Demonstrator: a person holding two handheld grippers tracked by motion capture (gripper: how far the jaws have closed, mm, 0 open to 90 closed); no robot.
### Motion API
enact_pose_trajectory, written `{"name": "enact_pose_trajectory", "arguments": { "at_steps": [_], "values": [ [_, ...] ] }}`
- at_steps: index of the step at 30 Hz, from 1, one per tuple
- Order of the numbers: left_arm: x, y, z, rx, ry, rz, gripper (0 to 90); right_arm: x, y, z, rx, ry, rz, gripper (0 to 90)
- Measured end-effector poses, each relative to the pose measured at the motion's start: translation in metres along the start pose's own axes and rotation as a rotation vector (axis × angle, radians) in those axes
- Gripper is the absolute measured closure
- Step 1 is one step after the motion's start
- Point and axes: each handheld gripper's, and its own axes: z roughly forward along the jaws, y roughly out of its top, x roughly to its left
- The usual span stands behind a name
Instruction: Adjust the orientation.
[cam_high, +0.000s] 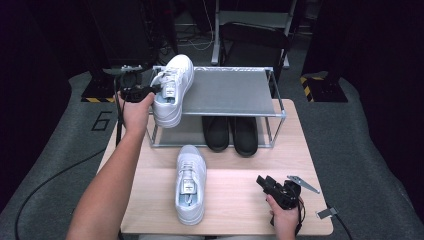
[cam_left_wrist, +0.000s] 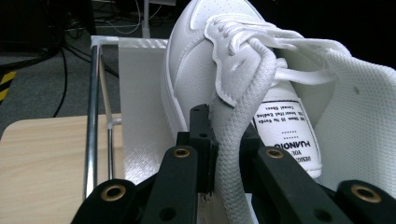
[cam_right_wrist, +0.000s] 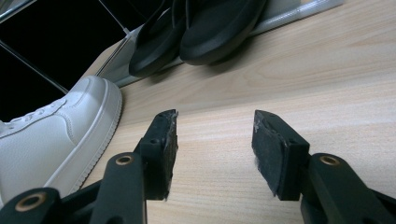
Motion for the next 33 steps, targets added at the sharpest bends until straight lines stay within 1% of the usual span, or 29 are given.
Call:
{"name": "enact_pose_trajectory", "arguments": {
  "at_steps": [1, 2, 3, 5, 7, 8, 10, 11, 12, 13, 14, 15, 16, 19, 20, 22, 23, 25, 27, 28, 29, 30, 31, 32, 33],
  "values": [
    [-0.003, 0.002, 0.006, 0.004, 0.005, 0.009, 82.3, 0.0, 0.0, -0.001, 0.006, -0.004, 0.009, 50.1],
    [-0.003, 0.002, 0.006, 0.004, 0.005, 0.009, 82.3, 0.0, 0.0, -0.001, 0.006, -0.004, 0.009, 50.1],
    [-0.006, 0.005, 0.011, 0.01, 0.006, -0.007, 82.3, 0.0, 0.0, -0.001, 0.004, -0.005, 0.009, 50.1],
    [-0.008, 0.007, 0.016, 0.005, 0.01, -0.019, 82.3, -0.001, 0.0, -0.001, -0.002, 0.001, 0.009, 50.1],
    [-0.013, 0.01, 0.022, 0.007, 0.015, -0.024, 82.3, -0.001, 0.0, 0.0, 0.0, -0.001, 0.013, 50.1],
    [-0.013, 0.01, 0.022, 0.007, 0.015, -0.024, 82.3, -0.002, 0.0, -0.001, 0.002, -0.009, 0.012, 50.1],
    [-0.02, 0.016, 0.03, 0.017, 0.018, -0.011, 82.3, -0.002, 0.0, -0.001, -0.001, -0.002, 0.015, 50.1],
    [-0.023, 0.017, 0.032, 0.019, 0.019, -0.011, 82.3, -0.001, 0.0, -0.002, 0.0, -0.009, 0.019, 50.1],
    [-0.024, 0.018, 0.034, 0.019, 0.021, -0.001, 82.3, -0.001, 0.0, -0.002, 0.002, -0.006, 0.026, 50.1],
    [-0.026, 0.02, 0.036, 0.027, 0.021, 0.012, 82.3, -0.001, 0.0, -0.002, 0.001, -0.005, 0.019, 50.1],
    [-0.026, 0.02, 0.036, 0.027, 0.021, 0.012, 82.3, -0.002, 0.0, -0.003, 0.0, -0.003, 0.021, 50.1],
    [-0.03, 0.023, 0.04, 0.031, 0.022, 0.017, 82.3, -0.002, 0.0, -0.003, -0.003, 0.001, 0.023, 50.1],
    [-0.03, 0.023, 0.04, 0.031, 0.022, 0.017, 82.3, -0.002, 0.0, -0.003, -0.003, 0.001, 0.023, 50.1],
    [-0.036, 0.027, 0.047, 0.032, 0.005, 0.001, 82.3, -0.004, 0.001, -0.004, -0.005, 0.0, 0.029, 50.1],
    [-0.036, 0.027, 0.047, 0.032, 0.005, 0.001, 82.3, -0.004, 0.001, -0.004, -0.005, 0.0, 0.029, 50.1],
    [-0.043, 0.031, 0.053, 0.034, 0.015, 0.012, 82.3, -0.004, 0.001, -0.006, -0.008, -0.001, 0.039, 50.1],
    [-0.045, 0.031, 0.056, 0.03, 0.02, 0.013, 82.3, -0.005, 0.001, -0.006, -0.015, 0.0, 0.032, 50.1],
    [-0.049, 0.031, 0.061, 0.031, 0.02, 0.018, 82.2, -0.006, 0.001, -0.007, -0.011, -0.003, 0.036, 50.1],
    [-0.051, 0.031, 0.065, 0.038, 0.014, -0.005, 82.3, -0.006, 0.001, -0.007, -0.011, -0.001, 0.043, 50.1],
    [-0.051, 0.031, 0.065, 0.038, 0.014, -0.005, 82.3, -0.006, 0.001, -0.007, -0.016, 0.0, 0.035, 50.1],
    [-0.054, 0.03, 0.071, 0.036, 0.015, -0.012, 82.3, -0.006, 0.001, -0.008, -0.016, 0.0, 0.036, 50.1],
    [-0.054, 0.03, 0.071, 0.036, 0.015, -0.012, 82.3, -0.006, 0.0, -0.009, -0.012, -0.007, 0.042, 50.1],
    [-0.056, 0.029, 0.075, 0.043, 0.018, -0.02, 82.3, -0.005, 0.0, -0.009, -0.01, 0.0, 0.054, 50.1],
    [-0.056, 0.029, 0.075, 0.043, 0.018, -0.02, 82.3, -0.006, 0.0, -0.01, -0.01, -0.002, 0.051, 50.1],
    [-0.058, 0.027, 0.079, 0.043, 0.032, -0.013, 82.3, -0.007, 0.0, -0.01, -0.017, -0.003, 0.036, 50.1]
  ]
}}
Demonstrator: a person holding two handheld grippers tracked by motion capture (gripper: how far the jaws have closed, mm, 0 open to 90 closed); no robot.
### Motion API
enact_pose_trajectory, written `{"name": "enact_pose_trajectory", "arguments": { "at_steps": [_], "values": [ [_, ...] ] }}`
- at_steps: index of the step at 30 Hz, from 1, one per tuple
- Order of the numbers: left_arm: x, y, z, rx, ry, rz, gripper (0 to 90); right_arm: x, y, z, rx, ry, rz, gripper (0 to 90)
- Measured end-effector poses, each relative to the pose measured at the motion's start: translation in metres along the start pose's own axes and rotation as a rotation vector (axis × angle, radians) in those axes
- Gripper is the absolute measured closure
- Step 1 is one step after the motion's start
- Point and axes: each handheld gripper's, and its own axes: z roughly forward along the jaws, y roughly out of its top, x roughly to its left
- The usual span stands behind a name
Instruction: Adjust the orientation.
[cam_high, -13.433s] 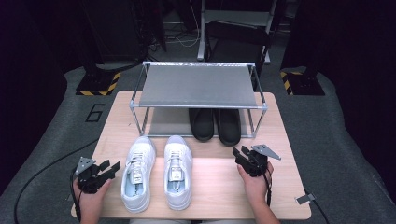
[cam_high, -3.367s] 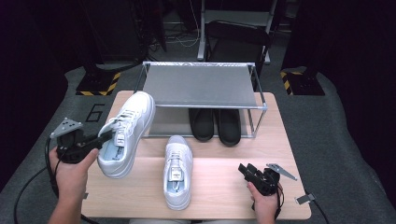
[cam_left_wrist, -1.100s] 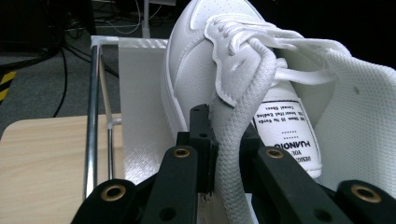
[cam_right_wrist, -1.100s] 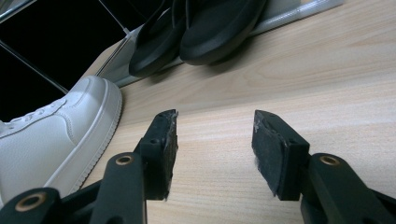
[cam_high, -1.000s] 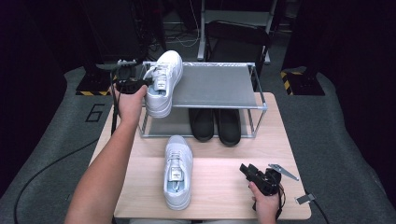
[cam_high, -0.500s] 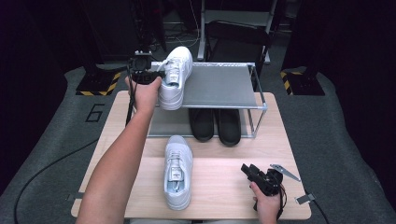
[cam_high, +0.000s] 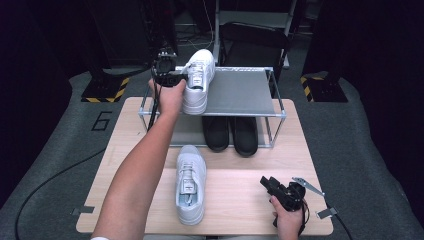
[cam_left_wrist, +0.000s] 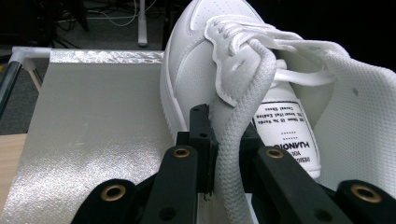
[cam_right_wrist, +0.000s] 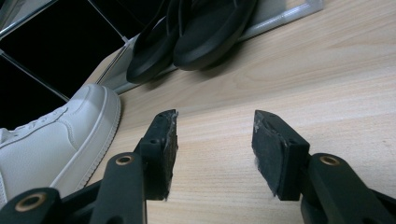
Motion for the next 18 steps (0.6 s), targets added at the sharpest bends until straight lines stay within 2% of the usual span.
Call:
{"name": "enact_pose_trajectory", "arguments": {
  "at_steps": [3, 11, 14, 16, 18],
  "values": [
    [0.0, -0.001, 0.003, 0.002, 0.001, 0.003, 82.3, -0.001, 0.001, -0.001, -0.002, 0.001, 0.007, 50.1],
    [0.0, -0.002, 0.011, 0.019, -0.006, -0.025, 81.8, -0.001, 0.001, 0.0, 0.0, 0.003, 0.01, 50.1],
    [0.006, -0.002, 0.015, 0.044, -0.024, -0.056, 81.1, -0.001, 0.001, -0.001, -0.002, 0.003, -0.004, 50.0],
    [0.008, -0.002, 0.017, 0.063, -0.029, -0.056, 79.4, -0.001, 0.001, -0.001, 0.001, 0.001, 0.004, 50.0],
    [0.01, -0.002, 0.018, 0.061, -0.041, -0.037, 77.7, -0.001, 0.0, 0.0, 0.0, 0.002, 0.003, 50.0]
  ]
}}
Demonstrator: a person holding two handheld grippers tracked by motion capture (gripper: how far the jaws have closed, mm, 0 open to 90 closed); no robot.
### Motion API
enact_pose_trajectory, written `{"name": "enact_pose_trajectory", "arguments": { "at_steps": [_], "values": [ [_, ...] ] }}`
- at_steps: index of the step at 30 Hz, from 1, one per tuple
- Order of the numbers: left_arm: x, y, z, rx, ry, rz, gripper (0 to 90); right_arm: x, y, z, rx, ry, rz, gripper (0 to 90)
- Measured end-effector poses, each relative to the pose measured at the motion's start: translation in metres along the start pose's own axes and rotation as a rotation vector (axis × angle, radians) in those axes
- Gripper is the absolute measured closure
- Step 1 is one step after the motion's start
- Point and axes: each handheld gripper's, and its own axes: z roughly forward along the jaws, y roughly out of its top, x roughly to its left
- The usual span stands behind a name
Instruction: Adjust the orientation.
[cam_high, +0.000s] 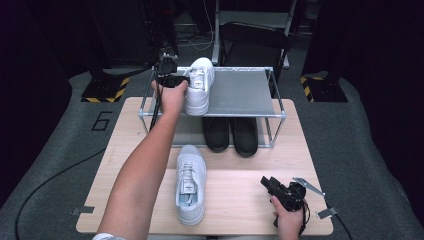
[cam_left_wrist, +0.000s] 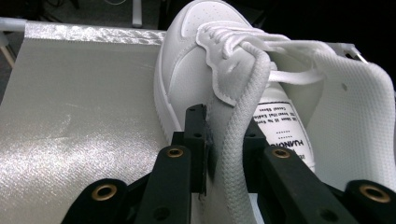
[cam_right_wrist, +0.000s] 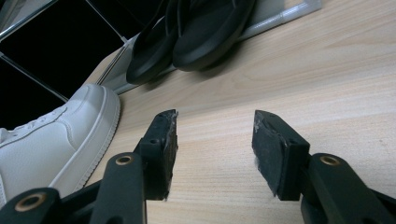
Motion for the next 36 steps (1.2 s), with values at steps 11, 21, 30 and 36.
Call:
{"name": "enact_pose_trajectory", "arguments": {
  "at_steps": [11, 21, 30, 36],
  "values": [
    [0.004, 0.001, -0.003, -0.024, -0.022, 0.038, 49.9, 0.0, 0.0, 0.0, 0.001, 0.002, 0.0, 49.9],
    [0.005, 0.003, -0.03, -0.047, -0.059, 0.085, 47.1, 0.0, 0.0, 0.001, 0.0, -0.004, -0.002, 49.9],
    [-0.002, 0.0, -0.068, -0.052, -0.08, 0.157, 47.4, 0.005, -0.002, 0.002, 0.009, -0.011, -0.021, 49.6],
    [0.002, -0.015, -0.094, -0.074, -0.111, 0.177, 47.9, 0.018, -0.005, 0.007, 0.038, -0.006, -0.108, 49.5]
  ]
}}
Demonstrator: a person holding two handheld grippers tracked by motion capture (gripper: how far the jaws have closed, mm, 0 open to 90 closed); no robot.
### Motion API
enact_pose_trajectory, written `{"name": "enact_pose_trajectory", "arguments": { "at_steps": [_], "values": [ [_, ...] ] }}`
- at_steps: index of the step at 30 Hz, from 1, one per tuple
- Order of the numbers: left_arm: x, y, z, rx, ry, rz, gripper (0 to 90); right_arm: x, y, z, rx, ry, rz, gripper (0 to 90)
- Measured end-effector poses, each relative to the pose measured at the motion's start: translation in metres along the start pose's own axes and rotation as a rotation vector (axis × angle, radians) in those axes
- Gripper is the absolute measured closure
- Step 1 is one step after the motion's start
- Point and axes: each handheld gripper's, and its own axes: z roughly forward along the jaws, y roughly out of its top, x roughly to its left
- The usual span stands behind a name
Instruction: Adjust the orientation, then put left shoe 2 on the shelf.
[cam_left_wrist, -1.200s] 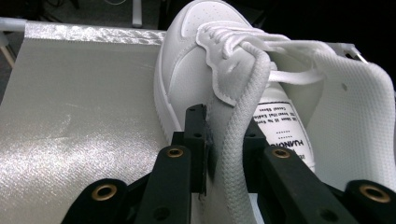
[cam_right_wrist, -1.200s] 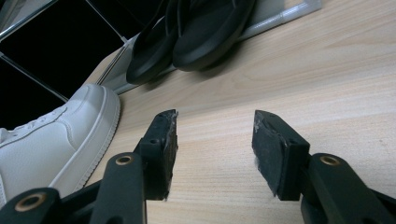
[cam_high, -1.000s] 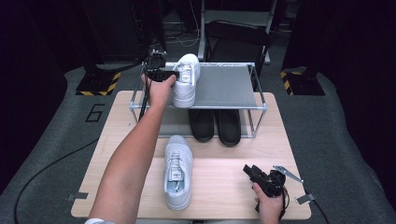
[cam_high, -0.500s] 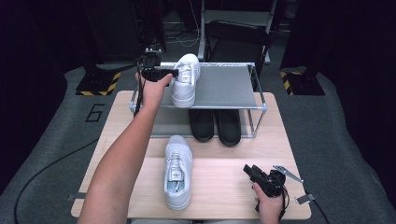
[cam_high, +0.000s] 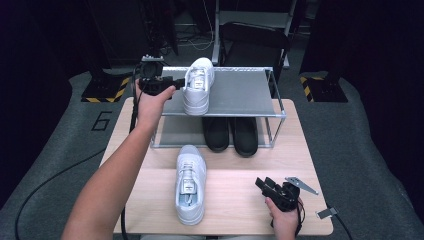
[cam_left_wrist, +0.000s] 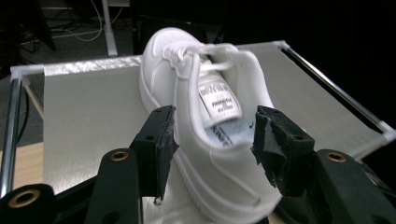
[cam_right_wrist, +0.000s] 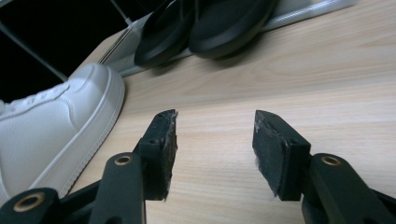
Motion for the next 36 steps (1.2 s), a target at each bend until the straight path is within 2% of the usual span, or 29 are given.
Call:
{"name": "enact_pose_trajectory", "arguments": {
  "at_steps": [3, 8, 9, 10, 11, 12, 13, 14, 15, 18, 19, 22, 24, 25, 26, 27, 29, 30, 32, 33, 34, 36],
  "values": [
    [0.002, -0.005, -0.006, 0.007, 0.014, 0.017, 48.1, 0.006, -0.001, 0.004, 0.013, 0.01, -0.032, 49.5],
    [0.014, -0.033, -0.027, 0.0, 0.002, -0.003, 47.9, 0.016, 0.003, 0.005, 0.013, 0.009, -0.054, 49.5],
    [0.014, -0.033, -0.027, 0.0, 0.002, -0.003, 47.7, 0.018, 0.004, 0.005, 0.015, 0.009, -0.064, 49.5],
    [0.018, -0.046, -0.032, -0.002, 0.003, -0.01, 47.7, 0.021, 0.004, 0.006, 0.018, 0.016, -0.063, 49.5],
    [0.018, -0.046, -0.032, -0.002, 0.003, -0.01, 47.7, 0.021, 0.004, 0.006, 0.018, 0.016, -0.063, 49.5],
    [0.023, -0.059, -0.036, 0.004, 0.016, 0.001, 47.6, 0.026, 0.004, 0.009, 0.031, 0.025, -0.083, 49.5],
    [0.023, -0.059, -0.036, 0.004, 0.016, 0.001, 47.6, 0.029, 0.004, 0.01, 0.038, 0.024, -0.089, 49.5],
    [0.027, -0.073, -0.04, -0.001, 0.025, -0.016, 47.5, 0.031, 0.004, 0.012, 0.041, 0.027, -0.104, 49.5],
    [0.029, -0.08, -0.041, 0.001, 0.029, -0.018, 47.4, 0.034, 0.004, 0.014, 0.04, 0.031, -0.111, 49.5],
    [0.036, -0.099, -0.042, -0.001, 0.026, -0.044, 48.1, 0.042, 0.005, 0.017, 0.054, 0.047, -0.13, 49.5],
    [0.036, -0.099, -0.042, -0.001, 0.026, -0.044, 48.7, 0.042, 0.005, 0.017, 0.054, 0.047, -0.13, 49.5],
    [0.042, -0.118, -0.042, 0.016, 0.02, -0.059, 49.3, 0.051, 0.003, 0.024, 0.069, 0.069, -0.148, 49.6],
    [0.046, -0.126, -0.044, 0.025, 0.017, -0.054, 49.2, 0.055, 0.002, 0.025, 0.08, 0.076, -0.155, 49.6],
    [0.046, -0.13, -0.044, 0.016, 0.023, -0.071, 49.0, 0.058, 0.002, 0.026, 0.079, 0.086, -0.161, 49.6],
    [0.047, -0.135, -0.046, 0.02, 0.025, -0.066, 49.2, 0.061, 0.002, 0.027, 0.081, 0.092, -0.168, 49.6],
    [0.047, -0.135, -0.046, 0.02, 0.025, -0.066, 49.1, 0.063, 0.001, 0.027, 0.089, 0.102, -0.175, 49.6],
    [0.049, -0.145, -0.045, 0.018, 0.024, -0.065, 49.0, 0.068, 0.001, 0.029, 0.098, 0.112, -0.175, 49.5],
    [0.048, -0.149, -0.045, 0.021, 0.025, -0.066, 49.0, 0.071, 0.001, 0.03, 0.103, 0.119, -0.195, 49.5],
    [0.047, -0.161, -0.046, 0.025, 0.015, -0.067, 48.9, 0.081, -0.001, 0.032, 0.12, 0.154, -0.197, 49.3],
    [0.047, -0.161, -0.046, 0.025, 0.015, -0.067, 48.8, 0.086, -0.001, 0.032, 0.127, 0.16, -0.192, 49.3],
    [0.045, -0.169, -0.046, 0.029, 0.005, -0.069, 48.8, 0.09, -0.002, 0.034, 0.123, 0.179, -0.214, 49.2],
    [0.043, -0.175, -0.047, 0.029, 0.002, -0.067, 48.8, 0.098, -0.002, 0.035, 0.138, 0.199, -0.208, 49.0]
  ]
}}
